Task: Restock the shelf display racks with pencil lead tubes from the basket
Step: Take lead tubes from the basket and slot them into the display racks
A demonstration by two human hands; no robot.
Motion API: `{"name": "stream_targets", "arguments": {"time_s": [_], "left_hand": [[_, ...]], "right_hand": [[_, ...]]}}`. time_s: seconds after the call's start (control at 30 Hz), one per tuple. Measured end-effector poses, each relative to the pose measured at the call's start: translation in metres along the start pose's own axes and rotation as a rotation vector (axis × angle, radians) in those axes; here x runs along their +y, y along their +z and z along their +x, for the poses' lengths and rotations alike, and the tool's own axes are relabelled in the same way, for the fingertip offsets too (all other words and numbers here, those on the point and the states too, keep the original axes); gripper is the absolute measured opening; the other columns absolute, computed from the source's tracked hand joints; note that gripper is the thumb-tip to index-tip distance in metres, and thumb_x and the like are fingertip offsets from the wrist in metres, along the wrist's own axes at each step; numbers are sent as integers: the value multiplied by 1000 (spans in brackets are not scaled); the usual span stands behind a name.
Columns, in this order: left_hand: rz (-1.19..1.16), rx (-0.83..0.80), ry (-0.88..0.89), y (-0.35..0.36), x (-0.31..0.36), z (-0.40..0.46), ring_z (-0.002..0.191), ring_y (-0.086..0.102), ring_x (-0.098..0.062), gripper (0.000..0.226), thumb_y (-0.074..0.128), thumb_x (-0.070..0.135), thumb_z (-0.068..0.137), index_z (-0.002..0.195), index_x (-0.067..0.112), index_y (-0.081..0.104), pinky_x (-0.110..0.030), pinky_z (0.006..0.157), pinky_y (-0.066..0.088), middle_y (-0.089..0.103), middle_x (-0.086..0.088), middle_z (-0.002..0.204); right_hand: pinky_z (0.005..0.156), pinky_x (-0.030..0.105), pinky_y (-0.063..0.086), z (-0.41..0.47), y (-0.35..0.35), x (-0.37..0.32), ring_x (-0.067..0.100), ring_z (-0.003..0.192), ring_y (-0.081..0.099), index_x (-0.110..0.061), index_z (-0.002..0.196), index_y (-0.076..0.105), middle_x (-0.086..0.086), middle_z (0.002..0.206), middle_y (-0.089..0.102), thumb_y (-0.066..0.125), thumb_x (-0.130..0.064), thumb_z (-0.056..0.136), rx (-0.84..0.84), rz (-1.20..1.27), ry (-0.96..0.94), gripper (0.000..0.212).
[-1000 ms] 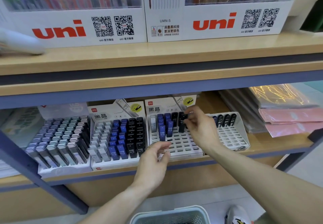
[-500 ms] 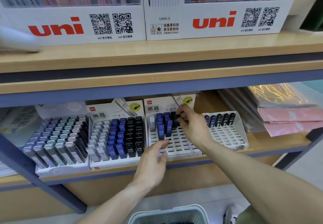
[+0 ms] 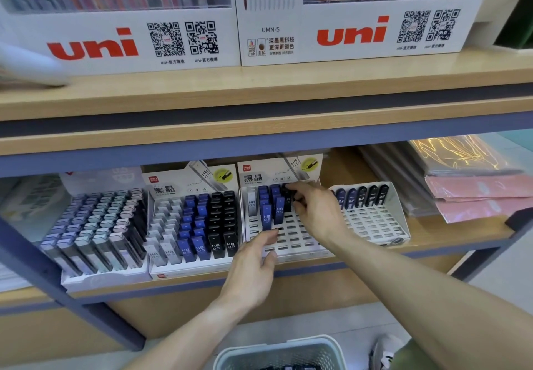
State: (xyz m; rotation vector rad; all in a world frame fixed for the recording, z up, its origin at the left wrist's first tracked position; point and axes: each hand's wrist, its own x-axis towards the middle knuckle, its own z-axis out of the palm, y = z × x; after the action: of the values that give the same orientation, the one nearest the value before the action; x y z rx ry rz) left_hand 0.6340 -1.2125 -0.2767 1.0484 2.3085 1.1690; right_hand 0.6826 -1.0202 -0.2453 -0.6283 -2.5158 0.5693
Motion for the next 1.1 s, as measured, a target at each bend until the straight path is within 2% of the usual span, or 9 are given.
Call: {"name": "stream_targets", "arguments": {"time_s": [0.17, 0.27, 0.43, 0.57, 0.7, 0.8, 0.87, 0.97, 1.1], "left_hand": [[-12, -1, 54, -5, -3, -7, 135, 45, 2, 46, 50, 22, 106, 148, 40, 45, -33, 116, 40, 54, 24, 142], [81, 28, 135, -9, -7, -23, 129, 48, 4, 44, 54, 27, 104, 145, 40, 48, -24, 110, 41, 53, 22, 141], [228, -34, 232, -5, -28, -68, 128, 45, -2, 42, 56, 25, 102, 143, 31, 50, -25, 108, 38, 51, 15, 135], [359, -258, 214, 15, -66, -109, 122, 49, -9, 46, 57, 25, 101, 146, 27, 48, -26, 104, 41, 51, 7, 133], [500, -517, 116, 47, -113, -132, 124, 52, -24, 51, 56, 25, 101, 150, 23, 41, -35, 106, 41, 51, -4, 137], [529, -594, -61, 73, -146, -140, 134, 47, -26, 58, 59, 27, 100, 153, 22, 36, -37, 112, 38, 46, -6, 145], [523, -604, -184, 91, -166, -144, 137, 45, -28, 64, 64, 29, 98, 154, 20, 35, -35, 114, 36, 45, -9, 149], [496, -641, -285, 118, -191, -150, 136, 46, -30, 69, 71, 29, 93, 153, 17, 38, -34, 113, 37, 48, -12, 147], [510, -758, -302, 141, -208, -154, 128, 54, -31, 64, 75, 27, 87, 144, 16, 50, -35, 106, 43, 57, -14, 138]], "right_hand": [[76, 35, 55, -20, -9, -3, 18, 90, 66, -24, 132, 53, -3, 105, 67, 65, -14, 92, -32, 33, 20, 43], [73, 36, 56, -43, -20, -12, 11, 83, 65, -29, 121, 55, -11, 97, 66, 68, -23, 92, -111, 52, 4, 32], [77, 29, 57, -116, -26, -23, 3, 82, 65, -28, 111, 60, -13, 94, 69, 72, -29, 90, -444, 79, -92, 24], [83, 31, 56, -180, -6, -8, 7, 90, 66, -24, 119, 61, -8, 107, 70, 69, -28, 93, -726, 12, -53, 27], [84, 29, 49, -224, 45, 16, 24, 106, 64, -14, 127, 57, 6, 121, 68, 67, -27, 95, -988, -124, 88, 36], [98, 35, 51, -245, 94, 37, 27, 119, 61, -14, 138, 52, 8, 134, 64, 69, -24, 94, -1067, -93, 252, 49], [103, 33, 48, -254, 124, 45, 29, 126, 58, -13, 143, 50, 9, 140, 60, 72, -22, 92, -1089, -80, 316, 56], [100, 30, 48, -269, 164, 46, 27, 126, 58, -12, 143, 50, 7, 140, 60, 73, -14, 88, -1149, -19, 360, 60], [94, 34, 53, -289, 204, 48, 29, 118, 62, -19, 135, 57, 8, 128, 67, 67, -7, 83, -1220, -45, 278, 54]]}}
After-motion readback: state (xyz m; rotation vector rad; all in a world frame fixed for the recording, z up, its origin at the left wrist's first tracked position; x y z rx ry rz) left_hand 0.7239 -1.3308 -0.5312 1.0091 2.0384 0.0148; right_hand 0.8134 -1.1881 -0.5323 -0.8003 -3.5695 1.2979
